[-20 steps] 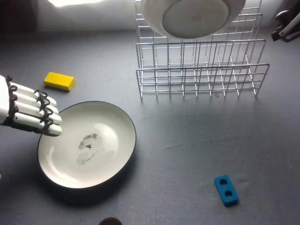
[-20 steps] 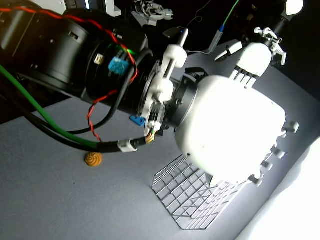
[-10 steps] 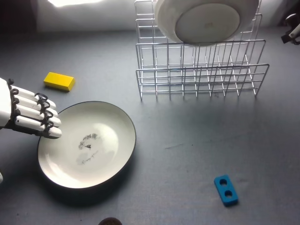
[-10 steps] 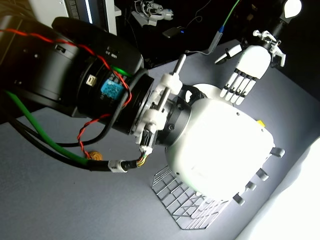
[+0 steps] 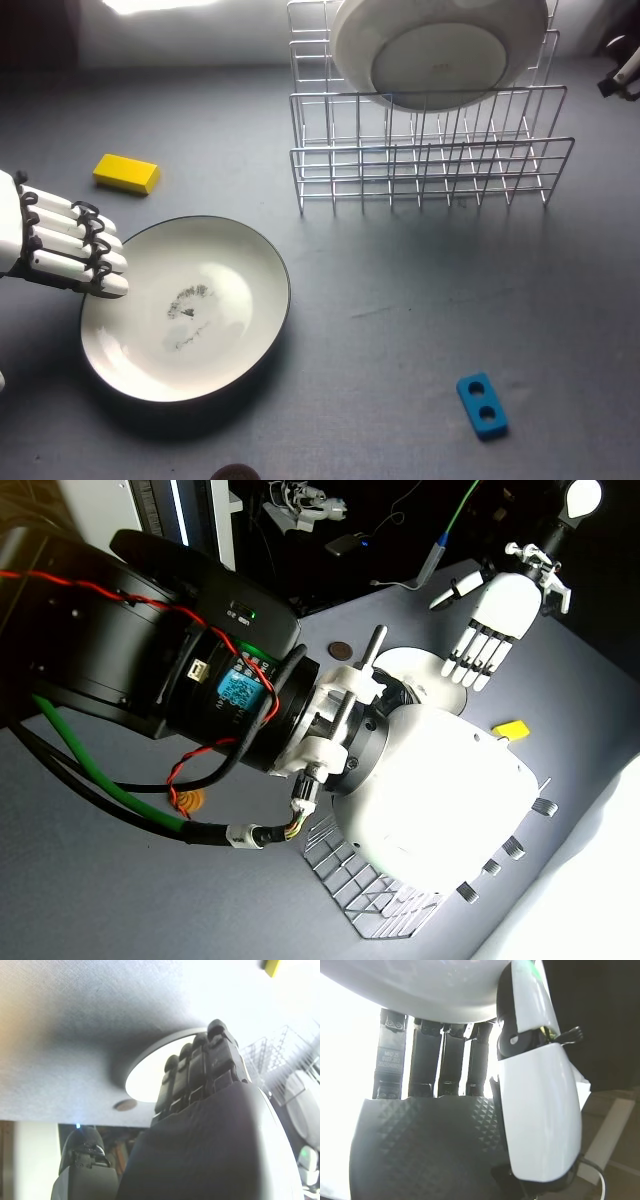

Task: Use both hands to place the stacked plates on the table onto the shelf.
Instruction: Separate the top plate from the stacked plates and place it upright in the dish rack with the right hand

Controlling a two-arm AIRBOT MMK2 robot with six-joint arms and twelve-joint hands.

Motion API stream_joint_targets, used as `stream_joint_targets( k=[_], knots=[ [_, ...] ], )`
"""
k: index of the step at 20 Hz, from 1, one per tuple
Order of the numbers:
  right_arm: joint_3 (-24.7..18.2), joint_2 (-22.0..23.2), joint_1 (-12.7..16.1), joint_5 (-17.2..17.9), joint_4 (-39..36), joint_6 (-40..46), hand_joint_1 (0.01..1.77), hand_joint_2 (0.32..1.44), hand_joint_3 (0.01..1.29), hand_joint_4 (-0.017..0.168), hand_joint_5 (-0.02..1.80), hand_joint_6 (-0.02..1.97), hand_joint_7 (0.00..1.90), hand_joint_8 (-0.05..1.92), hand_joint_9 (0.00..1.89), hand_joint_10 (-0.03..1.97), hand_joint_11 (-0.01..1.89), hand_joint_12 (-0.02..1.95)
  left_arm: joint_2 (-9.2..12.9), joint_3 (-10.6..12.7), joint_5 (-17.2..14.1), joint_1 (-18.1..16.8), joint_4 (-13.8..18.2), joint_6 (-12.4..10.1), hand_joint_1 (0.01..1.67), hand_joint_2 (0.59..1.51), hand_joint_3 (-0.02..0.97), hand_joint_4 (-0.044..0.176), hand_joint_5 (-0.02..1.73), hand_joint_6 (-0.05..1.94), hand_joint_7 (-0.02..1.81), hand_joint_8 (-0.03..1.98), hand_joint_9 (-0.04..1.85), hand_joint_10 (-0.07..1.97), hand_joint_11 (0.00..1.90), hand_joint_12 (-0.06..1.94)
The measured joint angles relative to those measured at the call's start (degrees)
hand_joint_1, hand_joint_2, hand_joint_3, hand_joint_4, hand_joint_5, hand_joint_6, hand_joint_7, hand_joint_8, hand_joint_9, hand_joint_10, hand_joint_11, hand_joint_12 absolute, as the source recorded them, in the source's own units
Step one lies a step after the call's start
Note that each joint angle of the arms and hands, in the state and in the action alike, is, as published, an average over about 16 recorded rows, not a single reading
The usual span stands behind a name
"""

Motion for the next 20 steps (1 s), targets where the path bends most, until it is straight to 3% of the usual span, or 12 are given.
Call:
stream_joint_targets(
  k=[9,20],
  knots=[
    [3.73,-2.28,-0.5,-2.68,-0.08,1.87,1.24,1.03,0.01,-0.004,0.95,0.84,1.12,0.78,1.28,0.1,0.75,1.14,-0.07,0.04,0.13,0.02,-0.02,0.02,0.01,1.066,0.014,-0.001,0.02,0.02,0.02,0.0,0.01,0.0,0.01,0.02],
    [5.97,-3.69,-2.75,-1.57,-0.05,2.4,1.24,1.03,0.01,-0.009,0.94,0.84,1.12,0.78,1.27,0.1,0.78,1.16,-0.28,0.33,0.11,0.0,-0.04,0.03,0.02,1.078,0.014,-0.001,0.02,0.02,0.02,0.0,0.01,0.01,0.01,0.02]
  ],
)
